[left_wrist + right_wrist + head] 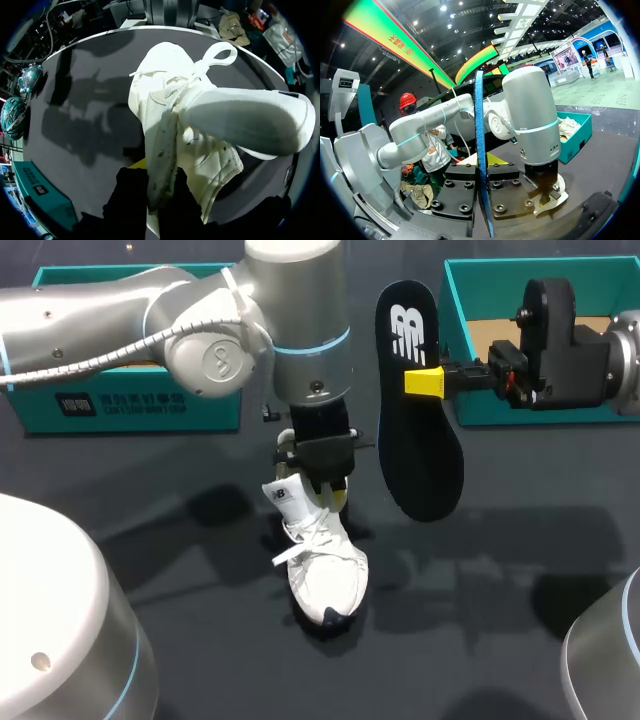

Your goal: Take the shoe out of the shoebox, open the shoe tongue, remove and reinsert the insole, then place the shoe into the shoebox

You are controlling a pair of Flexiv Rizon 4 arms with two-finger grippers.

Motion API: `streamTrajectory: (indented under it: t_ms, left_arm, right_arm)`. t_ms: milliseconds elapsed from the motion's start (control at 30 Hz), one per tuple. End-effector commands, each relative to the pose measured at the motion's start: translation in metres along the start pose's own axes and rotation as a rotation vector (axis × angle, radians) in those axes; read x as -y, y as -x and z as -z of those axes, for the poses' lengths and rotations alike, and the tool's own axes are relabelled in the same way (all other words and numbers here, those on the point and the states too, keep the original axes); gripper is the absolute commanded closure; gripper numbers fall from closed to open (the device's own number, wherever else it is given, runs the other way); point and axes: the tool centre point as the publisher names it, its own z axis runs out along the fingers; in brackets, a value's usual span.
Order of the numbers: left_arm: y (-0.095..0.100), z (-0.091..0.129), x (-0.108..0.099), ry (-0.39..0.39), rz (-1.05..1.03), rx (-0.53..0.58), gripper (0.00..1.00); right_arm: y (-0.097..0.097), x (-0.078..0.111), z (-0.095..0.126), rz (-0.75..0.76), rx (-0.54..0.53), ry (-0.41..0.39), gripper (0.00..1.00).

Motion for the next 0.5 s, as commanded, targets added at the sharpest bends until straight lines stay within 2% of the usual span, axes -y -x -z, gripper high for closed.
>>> streamTrajectory:
  t_ms: [33,500]
  left_arm:
    - [0.009,-0.008,-0.001,-0.005,-0.016,0.014,1.00]
    - [0.027,-0.035,0.006,0.020,-0.101,-0.025,1.00]
  right_arm:
    - [0.001,0.001,-0.002,-0.001,0.001,0.000,1.00]
    - [0.001,0.001,-0.002,-0.001,0.001,0.000,1.00]
